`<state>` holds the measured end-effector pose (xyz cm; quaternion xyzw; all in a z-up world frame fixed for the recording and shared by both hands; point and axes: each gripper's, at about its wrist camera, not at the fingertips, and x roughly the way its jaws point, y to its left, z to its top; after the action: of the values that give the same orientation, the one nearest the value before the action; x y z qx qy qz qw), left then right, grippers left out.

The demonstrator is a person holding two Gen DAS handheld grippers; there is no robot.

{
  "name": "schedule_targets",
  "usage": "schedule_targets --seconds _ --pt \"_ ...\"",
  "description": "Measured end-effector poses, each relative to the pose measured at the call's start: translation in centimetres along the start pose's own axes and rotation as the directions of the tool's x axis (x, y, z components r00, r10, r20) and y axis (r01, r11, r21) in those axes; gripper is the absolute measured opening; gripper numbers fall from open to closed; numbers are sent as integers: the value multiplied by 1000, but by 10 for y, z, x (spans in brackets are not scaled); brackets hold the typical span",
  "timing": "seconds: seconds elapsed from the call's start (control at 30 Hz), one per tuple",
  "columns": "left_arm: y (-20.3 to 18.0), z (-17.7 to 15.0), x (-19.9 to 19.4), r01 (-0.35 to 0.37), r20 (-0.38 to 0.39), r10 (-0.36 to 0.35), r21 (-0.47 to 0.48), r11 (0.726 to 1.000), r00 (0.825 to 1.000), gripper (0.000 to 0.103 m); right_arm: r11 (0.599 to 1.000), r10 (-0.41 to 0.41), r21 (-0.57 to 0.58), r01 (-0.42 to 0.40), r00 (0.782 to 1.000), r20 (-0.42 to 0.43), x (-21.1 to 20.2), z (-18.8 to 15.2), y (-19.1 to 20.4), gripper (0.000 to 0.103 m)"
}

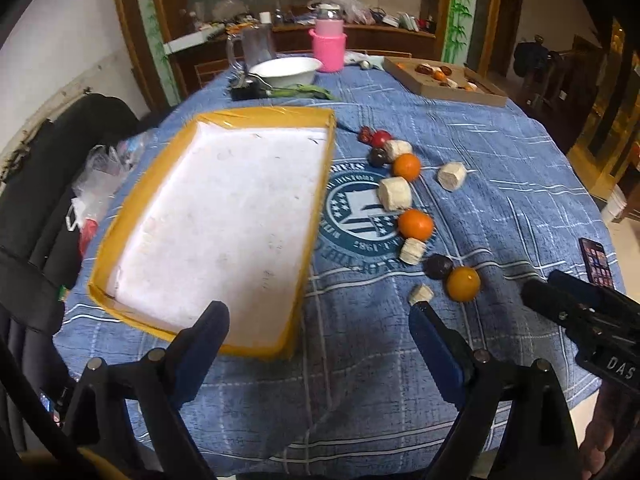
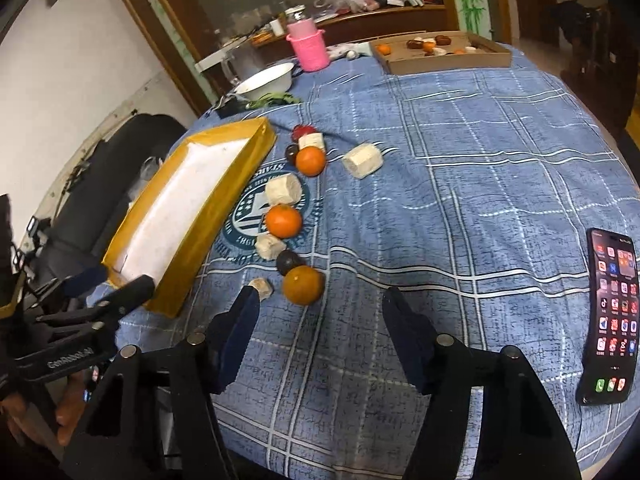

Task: Organize fruits
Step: 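Grasp a mandarin with the right tool while the left tool grasps a small cream cube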

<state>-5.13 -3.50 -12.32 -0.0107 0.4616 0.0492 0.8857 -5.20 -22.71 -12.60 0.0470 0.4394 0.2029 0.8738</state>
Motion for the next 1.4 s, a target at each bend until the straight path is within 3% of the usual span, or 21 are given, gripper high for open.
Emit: schedule_targets --seconds 0.07,0.2,0.97,1.23,1.4 --pt "-2 -1 1 -1 5 1 7 1000 1000 93 1000 13 -5 -14 1000 -13 1 -1 3 52" --pt "-6 -2 3 -16 2 15 34 999 1000 93 1000 11 -20 -12 1000 -23 1 -2 11 51" --pt "5 -14 5 -9 -36 9 18 1000 999 88 999 26 -23 -26 999 -27 4 -10 18 47" --pt "5 -15 8 27 -54 -26 12 1000 998 81 999 52 -15 -52 997 -50 34 -8 19 39" --pt "0 -14 7 43 -51 -42 26 999 998 76 1000 -12 -25 10 998 -57 54 -4 16 35"
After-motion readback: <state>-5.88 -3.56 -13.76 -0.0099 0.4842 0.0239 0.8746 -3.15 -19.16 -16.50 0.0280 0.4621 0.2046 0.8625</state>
